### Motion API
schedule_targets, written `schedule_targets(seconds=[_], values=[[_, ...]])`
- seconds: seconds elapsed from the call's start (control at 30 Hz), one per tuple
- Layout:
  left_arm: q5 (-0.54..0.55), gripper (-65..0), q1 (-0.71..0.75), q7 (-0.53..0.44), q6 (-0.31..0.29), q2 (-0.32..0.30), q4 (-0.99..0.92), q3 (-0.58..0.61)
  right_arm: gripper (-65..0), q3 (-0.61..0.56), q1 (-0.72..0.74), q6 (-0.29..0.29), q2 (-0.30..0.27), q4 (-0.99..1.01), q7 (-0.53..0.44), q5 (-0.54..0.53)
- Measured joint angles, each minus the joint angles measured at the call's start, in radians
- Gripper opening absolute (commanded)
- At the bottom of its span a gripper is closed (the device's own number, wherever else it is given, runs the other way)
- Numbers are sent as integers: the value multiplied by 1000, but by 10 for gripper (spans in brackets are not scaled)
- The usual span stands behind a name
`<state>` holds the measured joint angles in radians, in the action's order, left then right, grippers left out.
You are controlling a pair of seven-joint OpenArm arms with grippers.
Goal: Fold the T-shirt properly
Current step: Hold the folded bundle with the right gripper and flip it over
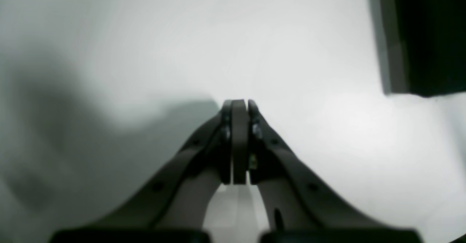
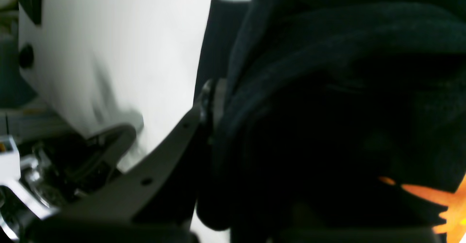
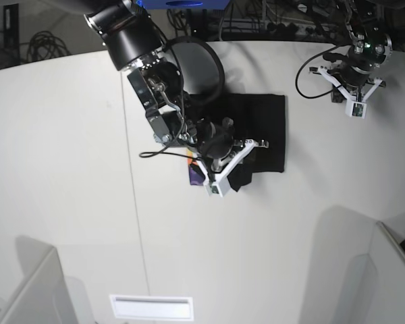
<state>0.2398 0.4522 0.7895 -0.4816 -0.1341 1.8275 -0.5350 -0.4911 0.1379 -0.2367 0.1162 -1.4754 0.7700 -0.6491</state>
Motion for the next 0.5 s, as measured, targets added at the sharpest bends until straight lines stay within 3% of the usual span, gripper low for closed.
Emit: schedule_targets(seconds=[0.5], values=[[0,-650,13,0,0,0,-5,0,-650,0,5,-1,0,58,-3,-1]])
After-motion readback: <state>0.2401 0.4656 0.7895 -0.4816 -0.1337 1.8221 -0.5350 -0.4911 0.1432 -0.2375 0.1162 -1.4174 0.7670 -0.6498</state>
